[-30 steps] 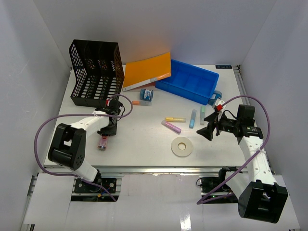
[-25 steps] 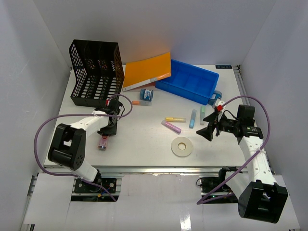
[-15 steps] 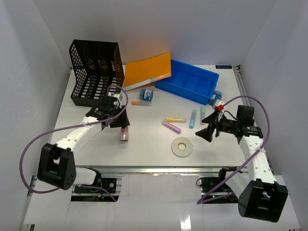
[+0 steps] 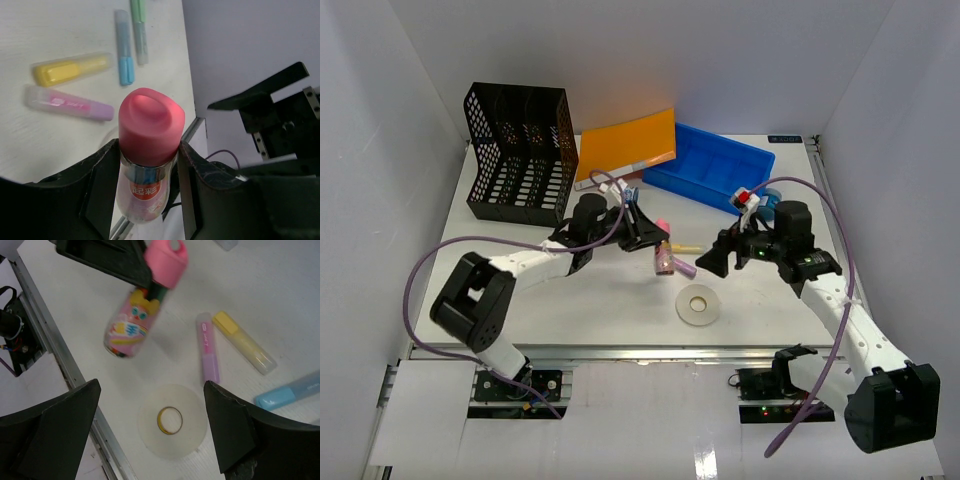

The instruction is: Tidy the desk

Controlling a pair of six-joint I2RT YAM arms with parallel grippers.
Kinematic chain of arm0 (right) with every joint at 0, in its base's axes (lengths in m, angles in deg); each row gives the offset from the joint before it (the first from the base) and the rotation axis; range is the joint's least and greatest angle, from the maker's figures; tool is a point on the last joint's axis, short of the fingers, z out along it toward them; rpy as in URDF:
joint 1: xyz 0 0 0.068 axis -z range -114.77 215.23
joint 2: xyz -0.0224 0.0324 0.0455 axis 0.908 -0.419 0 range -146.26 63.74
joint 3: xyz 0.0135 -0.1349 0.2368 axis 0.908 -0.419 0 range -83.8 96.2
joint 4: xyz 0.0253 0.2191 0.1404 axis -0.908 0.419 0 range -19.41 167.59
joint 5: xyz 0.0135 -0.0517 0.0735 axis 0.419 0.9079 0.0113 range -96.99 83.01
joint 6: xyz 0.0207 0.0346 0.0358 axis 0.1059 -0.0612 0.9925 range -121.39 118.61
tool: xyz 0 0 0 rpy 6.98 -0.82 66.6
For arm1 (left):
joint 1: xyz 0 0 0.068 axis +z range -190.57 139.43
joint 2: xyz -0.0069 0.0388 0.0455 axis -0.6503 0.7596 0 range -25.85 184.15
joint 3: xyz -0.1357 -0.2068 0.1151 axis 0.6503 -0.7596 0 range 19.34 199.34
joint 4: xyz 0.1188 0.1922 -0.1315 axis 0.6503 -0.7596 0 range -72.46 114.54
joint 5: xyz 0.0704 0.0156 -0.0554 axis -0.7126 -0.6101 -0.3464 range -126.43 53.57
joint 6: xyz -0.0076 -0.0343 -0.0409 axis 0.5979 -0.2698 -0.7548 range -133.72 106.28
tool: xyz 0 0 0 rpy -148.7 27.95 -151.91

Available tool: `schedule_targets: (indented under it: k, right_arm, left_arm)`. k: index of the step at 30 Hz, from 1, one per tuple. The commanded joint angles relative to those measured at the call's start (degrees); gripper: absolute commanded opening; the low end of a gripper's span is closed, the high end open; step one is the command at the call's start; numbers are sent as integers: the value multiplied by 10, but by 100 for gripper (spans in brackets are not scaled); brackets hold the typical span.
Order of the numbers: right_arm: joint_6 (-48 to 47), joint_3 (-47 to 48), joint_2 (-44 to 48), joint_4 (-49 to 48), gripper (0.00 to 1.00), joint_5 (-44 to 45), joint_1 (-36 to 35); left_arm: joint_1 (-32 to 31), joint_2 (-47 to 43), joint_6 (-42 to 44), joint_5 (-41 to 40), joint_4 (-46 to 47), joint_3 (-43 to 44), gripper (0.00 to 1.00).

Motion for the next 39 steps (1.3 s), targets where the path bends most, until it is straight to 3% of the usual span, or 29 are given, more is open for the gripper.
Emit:
schedule_targets:
  k: [1,11,18,23,29,31,35,39]
  right_arm:
    - [127,55,-25,-70,90,128,-35]
    - [150,68,-98,-76,90,142,-49]
    - [148,73,-133,-96,97,132,-55]
    - [149,80,-160,-97,82,126,-56]
    - [143,96,-181,-94,37,106,-55]
    - [136,96,-179,-92,27,101,-55]
    - [111,91,-167,-90,12,76,-50]
    - [84,85,-152,-86,8,51,-29]
  left_arm:
    - [-37,56,-32,5,92,95,4]
    - [-51,116,-27,0,95,165,4]
    - [-56,124,-23,4,86,181,4]
    - [-56,127,-28,9,86,182,4]
    - [-56,122,-27,14,74,185,7]
    - [-56,120,-19,14,60,188,18]
    - [-54,109,10,-2,20,198,81]
    - [-41,84,48,-28,-36,222,94]
